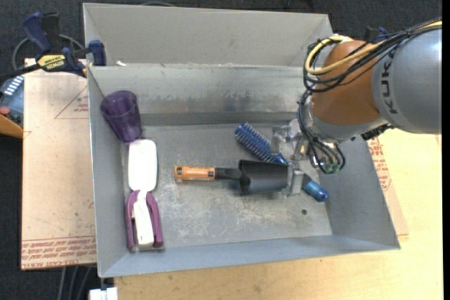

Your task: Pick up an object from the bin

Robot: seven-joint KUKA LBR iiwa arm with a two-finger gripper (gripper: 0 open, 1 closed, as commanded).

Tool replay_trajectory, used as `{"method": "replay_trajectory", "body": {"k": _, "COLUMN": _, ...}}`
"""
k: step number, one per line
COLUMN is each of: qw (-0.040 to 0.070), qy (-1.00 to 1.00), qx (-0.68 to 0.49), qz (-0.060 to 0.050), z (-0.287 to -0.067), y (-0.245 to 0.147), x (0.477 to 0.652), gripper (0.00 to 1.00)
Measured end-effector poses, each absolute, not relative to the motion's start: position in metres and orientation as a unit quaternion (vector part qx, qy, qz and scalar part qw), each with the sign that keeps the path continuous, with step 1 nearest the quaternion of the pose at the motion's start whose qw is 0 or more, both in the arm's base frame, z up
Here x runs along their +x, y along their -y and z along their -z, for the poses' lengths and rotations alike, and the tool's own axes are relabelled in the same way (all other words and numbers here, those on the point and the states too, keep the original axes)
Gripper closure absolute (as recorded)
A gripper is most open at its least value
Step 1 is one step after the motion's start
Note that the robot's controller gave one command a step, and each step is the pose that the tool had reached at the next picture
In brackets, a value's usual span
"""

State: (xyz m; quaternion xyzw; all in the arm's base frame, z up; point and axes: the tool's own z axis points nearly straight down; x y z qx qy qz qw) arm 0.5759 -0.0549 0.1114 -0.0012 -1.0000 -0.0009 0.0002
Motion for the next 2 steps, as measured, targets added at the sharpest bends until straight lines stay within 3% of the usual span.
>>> {"method": "replay_trajectory", "body": {"k": 1, "qw": 0.0, "qy": 1.0, "qx": 0.029, "qz": 0.001, "z": -0.139, "y": 0.042, "x": 0.582, "gripper": 0.0}}
{"method": "replay_trajectory", "body": {"k": 2, "qw": -0.002, "qy": 1.0, "qx": -0.007, "qz": 0.002, "z": -0.092, "y": 0.022, "x": 0.594, "gripper": 0.0}}
